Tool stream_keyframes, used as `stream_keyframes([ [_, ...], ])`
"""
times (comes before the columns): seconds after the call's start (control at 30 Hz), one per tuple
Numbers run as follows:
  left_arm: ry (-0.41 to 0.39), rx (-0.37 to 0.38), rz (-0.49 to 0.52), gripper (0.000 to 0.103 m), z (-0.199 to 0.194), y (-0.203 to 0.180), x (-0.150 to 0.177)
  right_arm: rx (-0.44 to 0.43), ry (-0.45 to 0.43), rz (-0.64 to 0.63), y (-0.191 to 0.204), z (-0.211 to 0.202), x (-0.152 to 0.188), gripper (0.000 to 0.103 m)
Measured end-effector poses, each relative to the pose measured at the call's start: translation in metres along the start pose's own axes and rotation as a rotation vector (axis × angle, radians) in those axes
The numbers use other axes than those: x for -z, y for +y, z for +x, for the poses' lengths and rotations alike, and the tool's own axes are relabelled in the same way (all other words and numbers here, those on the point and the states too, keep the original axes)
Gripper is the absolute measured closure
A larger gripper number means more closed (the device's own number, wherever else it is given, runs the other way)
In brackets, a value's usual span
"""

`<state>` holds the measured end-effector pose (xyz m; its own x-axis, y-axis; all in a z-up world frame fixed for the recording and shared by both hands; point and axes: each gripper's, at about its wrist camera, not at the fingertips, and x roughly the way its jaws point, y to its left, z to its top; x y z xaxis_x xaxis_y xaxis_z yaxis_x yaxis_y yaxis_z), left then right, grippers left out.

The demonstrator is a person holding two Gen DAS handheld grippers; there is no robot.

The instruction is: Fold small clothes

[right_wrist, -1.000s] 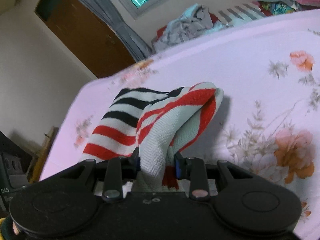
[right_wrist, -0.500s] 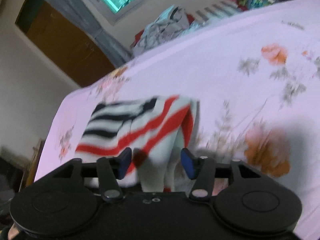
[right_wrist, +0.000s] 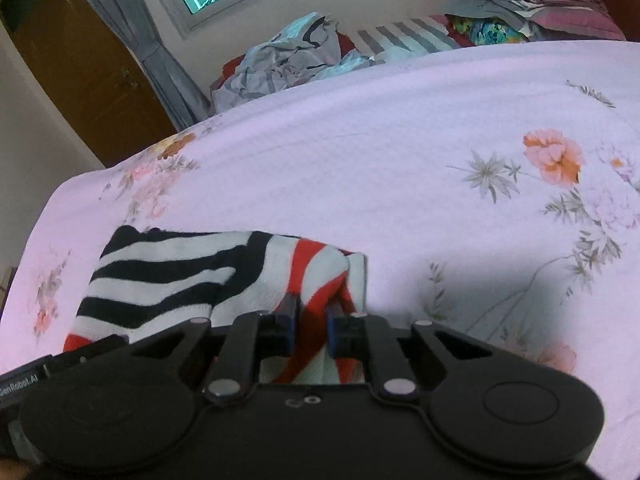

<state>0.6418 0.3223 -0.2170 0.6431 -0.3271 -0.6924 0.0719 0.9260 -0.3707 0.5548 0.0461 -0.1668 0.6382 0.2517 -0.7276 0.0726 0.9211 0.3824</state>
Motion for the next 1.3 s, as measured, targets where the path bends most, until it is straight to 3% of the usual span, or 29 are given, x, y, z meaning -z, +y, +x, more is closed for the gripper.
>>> stream_keyframes([
  [0.1, -0.014, -0.007, 0.031, 0.024, -0.013, -0.001, -0.001, 0.01, -0.021, -0.027, 0.005, -0.017, 0.0, 0.079],
  [0.3, -0.025, 0.016, 0.083, 0.024, -0.05, -0.005, 0.016, -0.037, -0.042, -0.072, 0.012, -0.061, 0.015, 0.075],
  [0.5, 0.006, 0.039, 0.055, 0.024, -0.064, 0.001, 0.044, -0.039, -0.011, -0.096, 0.015, -0.08, 0.042, 0.072],
  [0.73, 0.019, 0.027, 0.059, 0.024, -0.063, -0.002, 0.047, 0.001, 0.018, -0.1, 0.008, -0.07, 0.06, 0.072],
  [1.1, 0.044, 0.048, 0.076, 0.024, -0.107, 0.01, 0.08, -0.052, -0.017, -0.135, 0.013, -0.133, 0.103, 0.074],
  [1.3, 0.063, 0.035, 0.081, 0.024, -0.095, 0.015, 0.092, -0.039, 0.043, -0.045, -0.005, -0.122, 0.13, 0.084],
])
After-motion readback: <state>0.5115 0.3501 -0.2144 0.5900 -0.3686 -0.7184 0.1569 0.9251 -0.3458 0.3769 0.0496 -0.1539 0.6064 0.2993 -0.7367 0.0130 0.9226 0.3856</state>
